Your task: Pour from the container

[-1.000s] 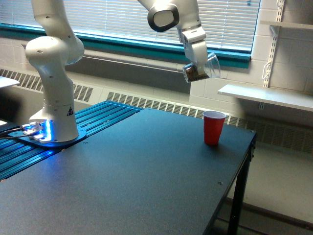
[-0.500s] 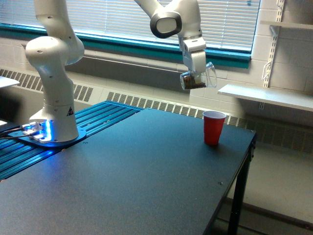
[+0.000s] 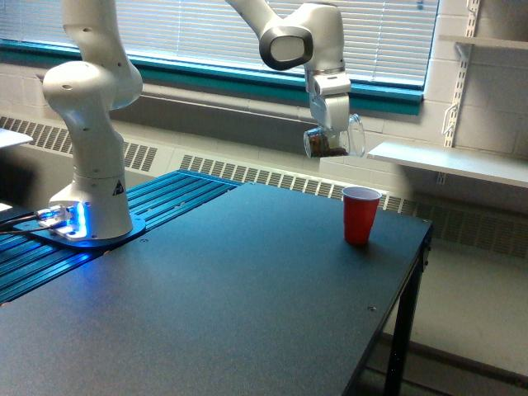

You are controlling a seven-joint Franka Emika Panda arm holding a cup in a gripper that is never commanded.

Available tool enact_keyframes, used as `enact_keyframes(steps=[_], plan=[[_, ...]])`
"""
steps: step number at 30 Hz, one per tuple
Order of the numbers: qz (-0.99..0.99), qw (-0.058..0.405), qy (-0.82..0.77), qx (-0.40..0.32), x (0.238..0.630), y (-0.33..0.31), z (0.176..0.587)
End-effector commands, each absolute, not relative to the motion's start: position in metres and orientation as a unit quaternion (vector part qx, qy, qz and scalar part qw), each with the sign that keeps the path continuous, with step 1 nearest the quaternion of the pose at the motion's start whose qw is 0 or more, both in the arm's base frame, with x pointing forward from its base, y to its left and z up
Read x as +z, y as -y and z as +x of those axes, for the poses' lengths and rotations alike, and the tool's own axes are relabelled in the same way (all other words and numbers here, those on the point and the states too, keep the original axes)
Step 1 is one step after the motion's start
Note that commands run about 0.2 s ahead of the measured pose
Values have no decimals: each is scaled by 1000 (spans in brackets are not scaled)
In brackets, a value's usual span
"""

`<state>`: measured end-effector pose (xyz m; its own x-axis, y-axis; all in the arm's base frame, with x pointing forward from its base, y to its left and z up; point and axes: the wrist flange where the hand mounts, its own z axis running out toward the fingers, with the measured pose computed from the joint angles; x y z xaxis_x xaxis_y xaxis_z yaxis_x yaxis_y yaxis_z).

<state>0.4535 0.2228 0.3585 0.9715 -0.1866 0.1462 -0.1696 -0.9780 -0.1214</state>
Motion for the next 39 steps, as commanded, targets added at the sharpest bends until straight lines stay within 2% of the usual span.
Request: enact_keyframes(steps=[1, 39], plan=[[-992, 46, -89, -73, 359, -231, 454], [-996, 1, -90, -18, 336, -257, 461]])
